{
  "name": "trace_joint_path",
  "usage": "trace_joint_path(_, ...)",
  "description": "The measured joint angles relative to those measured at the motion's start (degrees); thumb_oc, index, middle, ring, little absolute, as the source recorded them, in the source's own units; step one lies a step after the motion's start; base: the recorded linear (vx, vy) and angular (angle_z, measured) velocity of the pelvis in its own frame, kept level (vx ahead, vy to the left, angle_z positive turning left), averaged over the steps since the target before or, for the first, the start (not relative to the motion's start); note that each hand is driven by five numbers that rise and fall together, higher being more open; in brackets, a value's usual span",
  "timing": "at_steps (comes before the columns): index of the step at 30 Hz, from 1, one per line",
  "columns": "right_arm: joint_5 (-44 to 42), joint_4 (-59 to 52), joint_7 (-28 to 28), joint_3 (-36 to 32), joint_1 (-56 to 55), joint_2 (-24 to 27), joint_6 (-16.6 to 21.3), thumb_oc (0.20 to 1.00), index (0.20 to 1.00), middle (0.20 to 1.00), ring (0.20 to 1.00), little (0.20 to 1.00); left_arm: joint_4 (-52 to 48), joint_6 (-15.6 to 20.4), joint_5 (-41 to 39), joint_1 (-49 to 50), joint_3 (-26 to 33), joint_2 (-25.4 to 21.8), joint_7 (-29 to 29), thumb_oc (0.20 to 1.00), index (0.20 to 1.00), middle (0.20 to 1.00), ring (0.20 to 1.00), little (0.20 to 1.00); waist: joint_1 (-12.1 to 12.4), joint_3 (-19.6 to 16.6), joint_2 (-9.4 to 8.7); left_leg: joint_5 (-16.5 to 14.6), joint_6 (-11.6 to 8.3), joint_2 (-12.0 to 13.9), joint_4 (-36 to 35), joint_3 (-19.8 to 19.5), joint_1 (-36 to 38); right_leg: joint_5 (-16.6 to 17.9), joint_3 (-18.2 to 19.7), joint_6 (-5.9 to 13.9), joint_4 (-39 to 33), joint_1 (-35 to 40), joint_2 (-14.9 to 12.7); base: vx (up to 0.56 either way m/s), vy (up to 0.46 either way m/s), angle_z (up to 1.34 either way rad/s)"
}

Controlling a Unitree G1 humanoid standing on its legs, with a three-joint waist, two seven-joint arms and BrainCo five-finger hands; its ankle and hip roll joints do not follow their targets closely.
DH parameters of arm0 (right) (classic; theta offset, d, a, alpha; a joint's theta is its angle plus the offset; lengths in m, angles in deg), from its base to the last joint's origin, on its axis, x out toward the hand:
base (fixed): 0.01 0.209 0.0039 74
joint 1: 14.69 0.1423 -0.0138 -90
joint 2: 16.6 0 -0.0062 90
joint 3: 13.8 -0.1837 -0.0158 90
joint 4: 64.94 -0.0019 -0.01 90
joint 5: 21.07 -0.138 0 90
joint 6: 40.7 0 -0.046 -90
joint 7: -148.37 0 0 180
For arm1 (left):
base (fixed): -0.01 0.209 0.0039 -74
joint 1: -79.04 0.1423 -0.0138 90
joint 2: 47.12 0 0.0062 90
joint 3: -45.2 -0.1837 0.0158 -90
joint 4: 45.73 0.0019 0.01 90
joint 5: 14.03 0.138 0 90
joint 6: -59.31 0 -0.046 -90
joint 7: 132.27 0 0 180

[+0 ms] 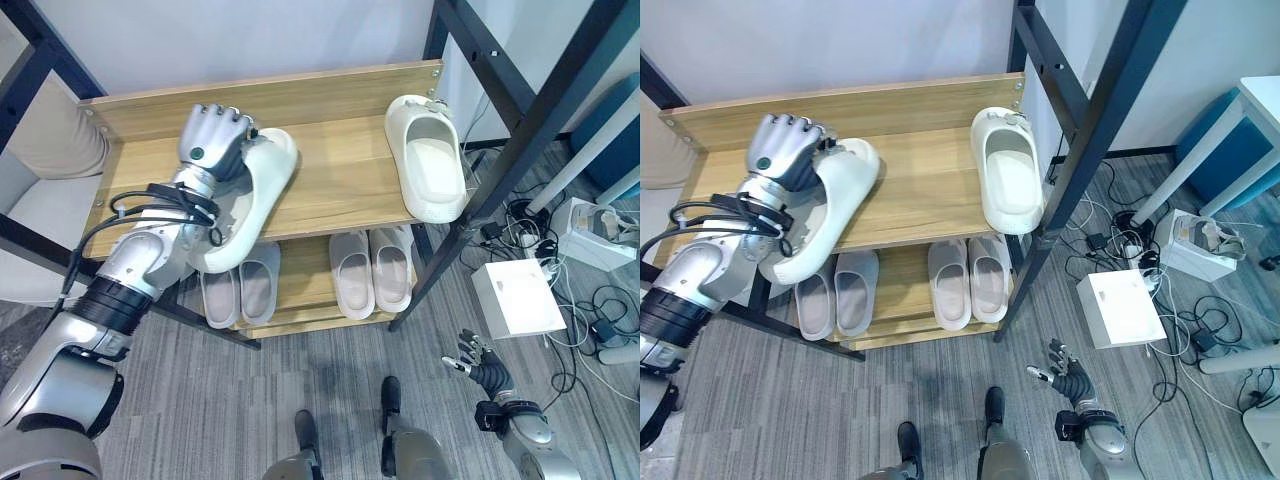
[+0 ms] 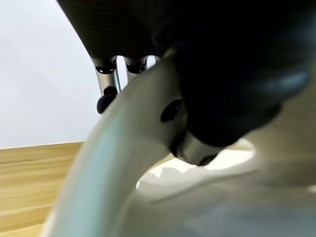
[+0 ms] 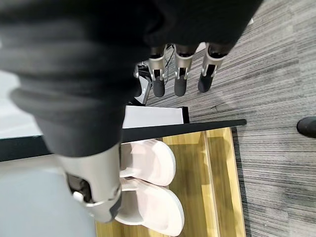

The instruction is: Arrange the slippers neatly on the shoe rack.

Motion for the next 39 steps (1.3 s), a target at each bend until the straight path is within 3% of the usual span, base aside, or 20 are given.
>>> trace_joint_path(10,-0.16,-0.4,-0.13,-0.35,-1.39,1.26,-0.09,1.0,1.0,1.0,1.0,1.0,15.62,-1.74,-0.31,-8.21,-6.24,7.23,-0.21,0.2,0.2,0.2,0.2,0.2,-3.26,-2.08,2.32,-0.91,-0.31,0.24,-0.02,4.0,1.67,0.18,3.66,-0.2,0.0,-0.37,0.9,0.03,-0.021,-0.2)
trace_joint_path(13,-0.42,-0.4,-0.03,-0.78,-1.91,1.9,-0.08,1.0,1.0,1.0,1.0,1.0,20.07,-1.85,-1.3,-10.91,-7.33,8.25,-0.15,0.2,0.2,0.2,0.2,0.2,-5.29,-2.48,2.62,-1.04,-0.3,0.24,-0.03,4.46,1.71,0.2,4.24,-0.17,0.01,-0.74,1.06,0.05,-0.029,-0.11)
trace_joint_path(19,-1.19,-0.42,0.04,-1.26,-2.29,1.96,-0.01,1.0,1.0,1.0,1.0,1.0,30.64,-2.69,-4.81,-17.0,-11.17,9.1,-0.55,0.2,0.2,0.2,0.2,0.2,-6.41,-3.56,2.7,-1.4,-0.35,0.32,-0.04,7.14,1.57,0.49,6.68,-0.02,0.01,-2.17,1.52,0.04,-0.019,-0.2)
trace_joint_path(23,-1.19,-0.37,0.07,-0.98,-2.43,1.89,-0.02,1.0,1.0,1.0,1.0,1.0,31.18,-2.88,-5.51,-17.41,-11.77,9.69,-0.48,0.2,0.2,0.2,0.2,0.2,-6.56,-3.73,2.89,-1.5,-0.34,0.33,-0.04,7.37,1.57,0.54,6.82,-0.04,0.02,-2.32,1.53,0.05,-0.037,-0.05)
trace_joint_path(24,-1.19,-0.25,0.09,-0.98,-2.57,1.88,-0.02,1.0,1.0,1.0,1.0,1.0,31.01,-3.02,-6.83,-17.4,-11.74,9.95,-0.49,1.0,1.0,1.0,1.0,1.0,-6.46,-3.74,2.88,-1.5,-0.34,0.31,-0.04,7.35,1.58,0.55,6.82,-0.03,0.01,-2.28,1.5,0.04,-0.03,0.01)
trace_joint_path(30,-1.18,-0.24,0.07,-0.35,-1.72,1.86,-0.02,1.0,1.0,1.0,1.0,1.0,29.13,-2.97,-8.1,-17.39,-11.63,10.36,-0.41,1.0,1.0,1.0,1.0,1.0,-5.95,-4.04,2.68,-1.51,-0.29,0.33,-0.37,7.07,1.61,0.61,6.58,-0.08,0.04,-2.04,1.44,0.01,-0.012,0.01)
trace_joint_path(35,-1.13,-0.23,0.0,0.01,-1.77,1.42,-0.12,1.0,1.0,1.0,1.0,1.0,20.74,-2.51,-9.07,-16.24,-9.76,10.28,1.35,1.0,1.0,1.0,1.0,1.0,-4.66,-4.05,2.67,-1.43,-0.24,0.43,-0.03,5.41,1.74,1.19,4.95,-0.9,0.33,-1.14,1.4,0.0,-0.021,0.12)
trace_joint_path(39,-0.52,-0.19,-0.29,0.07,-1.95,1.31,-1.09,1.0,1.0,1.0,1.0,1.0,8.61,-0.94,-11.08,-9.09,-4.05,10.26,3.04,1.0,1.0,1.0,1.0,1.0,-3.03,-4.12,2.65,-1.4,-0.29,0.94,-0.04,3.84,2.58,0.59,3.31,-0.87,0.32,0.62,1.39,-0.01,-0.012,0.18)
